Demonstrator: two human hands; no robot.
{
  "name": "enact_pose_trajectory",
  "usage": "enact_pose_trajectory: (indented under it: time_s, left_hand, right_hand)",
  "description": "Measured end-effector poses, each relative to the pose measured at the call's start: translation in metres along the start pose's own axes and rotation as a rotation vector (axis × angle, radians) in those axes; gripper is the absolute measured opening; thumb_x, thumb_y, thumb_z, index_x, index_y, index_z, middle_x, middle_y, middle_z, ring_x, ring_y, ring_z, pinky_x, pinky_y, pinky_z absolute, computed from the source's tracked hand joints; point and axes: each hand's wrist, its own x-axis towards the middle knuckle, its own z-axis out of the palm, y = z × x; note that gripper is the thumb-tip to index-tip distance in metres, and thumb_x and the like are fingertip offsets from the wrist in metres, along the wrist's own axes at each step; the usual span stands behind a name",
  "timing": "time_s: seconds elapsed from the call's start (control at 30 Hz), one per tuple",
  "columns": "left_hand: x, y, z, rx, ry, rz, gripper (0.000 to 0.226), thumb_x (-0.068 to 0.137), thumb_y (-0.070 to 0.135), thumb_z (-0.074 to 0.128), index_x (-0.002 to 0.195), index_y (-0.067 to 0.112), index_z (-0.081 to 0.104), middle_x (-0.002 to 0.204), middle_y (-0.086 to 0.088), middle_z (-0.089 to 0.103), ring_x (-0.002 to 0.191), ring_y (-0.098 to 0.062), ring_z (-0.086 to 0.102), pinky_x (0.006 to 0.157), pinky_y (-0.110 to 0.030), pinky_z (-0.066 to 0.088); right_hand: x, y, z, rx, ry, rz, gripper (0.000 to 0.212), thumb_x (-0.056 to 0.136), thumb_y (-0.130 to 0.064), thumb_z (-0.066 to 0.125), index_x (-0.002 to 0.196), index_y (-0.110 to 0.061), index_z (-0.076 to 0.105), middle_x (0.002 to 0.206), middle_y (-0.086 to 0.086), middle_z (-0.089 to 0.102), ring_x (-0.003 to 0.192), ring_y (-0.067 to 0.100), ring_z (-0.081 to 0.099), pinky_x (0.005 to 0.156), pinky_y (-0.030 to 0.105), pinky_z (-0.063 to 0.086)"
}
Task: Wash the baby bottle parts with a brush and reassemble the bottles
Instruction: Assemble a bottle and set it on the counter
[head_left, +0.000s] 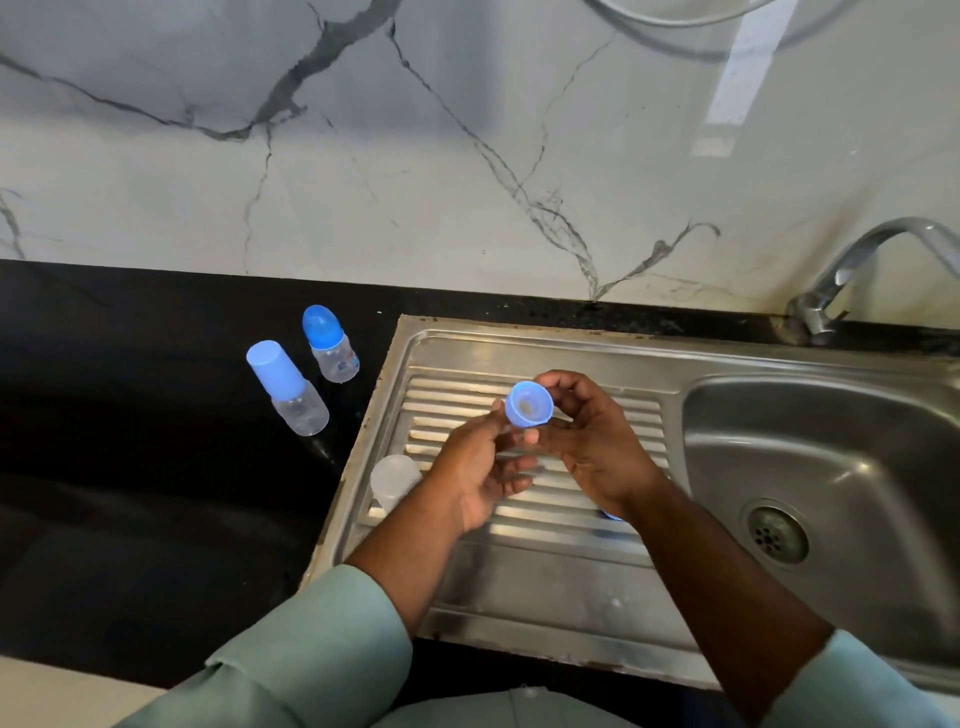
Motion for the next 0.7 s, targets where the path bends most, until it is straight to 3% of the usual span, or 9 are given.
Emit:
enact_pose_trajectory:
  time_s: [0.1,0.27,0.4,0.5,0.6,0.63,0.7]
  left_hand:
    - [0.004,-0.003,-0.001,-0.059,-0.078,-0.082,0.019,0.095,0.027,0.055,0.090,0.014,0.069,0.075,-0.002,0.066,0.074,-0.017,0.064,0.067,-0.032,0.049]
    - [0.006,-0.007,-0.004,-0.103,-0.148,-0.116,0.024,0.094,0.032,0.058,0.090,0.011,0.069,0.091,-0.007,0.066,0.093,-0.022,0.064,0.077,-0.038,0.052]
    - [0.006,-0.008,-0.002,-0.115,-0.149,-0.109,0.014,0.094,0.025,0.058,0.093,0.017,0.069,0.091,-0.005,0.067,0.100,-0.022,0.064,0.086,-0.042,0.050]
    - [0.005,-0.003,0.002,-0.070,-0.092,-0.115,0.013,0.095,0.020,0.056,0.089,0.018,0.067,0.076,0.000,0.071,0.083,-0.018,0.068,0.094,-0.039,0.045]
    - [0.007,0.000,0.001,-0.038,-0.038,-0.137,0.016,0.097,0.016,0.054,0.085,0.015,0.066,0.068,-0.003,0.071,0.068,-0.019,0.069,0.090,-0.034,0.050]
    - [0.008,0.001,0.001,-0.040,-0.026,-0.143,0.017,0.097,0.012,0.053,0.085,0.012,0.066,0.068,-0.006,0.071,0.064,-0.021,0.070,0.086,-0.035,0.053]
    - [0.007,0.002,-0.001,-0.074,0.000,-0.164,0.019,0.097,0.002,0.050,0.084,0.005,0.064,0.063,-0.012,0.069,0.053,-0.023,0.069,0.064,-0.035,0.060]
  right_hand:
    - [-0.003,-0.011,0.003,0.019,-0.025,0.068,0.047,0.068,0.009,0.071,0.109,-0.015,0.063,0.107,0.006,0.069,0.093,0.025,0.066,0.074,0.035,0.056]
    - [-0.004,-0.012,0.002,-0.122,0.021,0.037,0.034,0.076,0.005,0.072,0.095,-0.023,0.074,0.104,0.009,0.071,0.095,0.029,0.066,0.085,0.045,0.053]
    - [-0.004,-0.015,0.004,-0.222,0.077,0.017,0.024,0.078,0.000,0.073,0.091,-0.019,0.073,0.100,0.010,0.071,0.092,0.033,0.067,0.081,0.046,0.055]
    - [-0.004,-0.017,0.008,-0.289,0.085,0.049,0.015,0.080,0.001,0.071,0.087,-0.012,0.071,0.093,0.011,0.072,0.082,0.028,0.069,0.070,0.042,0.058]
    - [-0.001,-0.017,0.011,-0.390,0.077,0.048,0.013,0.078,0.001,0.073,0.083,-0.011,0.071,0.091,0.011,0.072,0.082,0.028,0.069,0.070,0.044,0.059]
    - [0.000,-0.016,0.012,-0.443,0.069,0.037,0.013,0.077,0.000,0.074,0.082,-0.012,0.072,0.090,0.010,0.072,0.083,0.028,0.069,0.073,0.045,0.059]
    - [0.001,-0.013,0.015,-0.532,0.051,0.022,0.012,0.076,-0.001,0.075,0.081,-0.012,0.072,0.088,0.007,0.072,0.083,0.026,0.069,0.077,0.049,0.058]
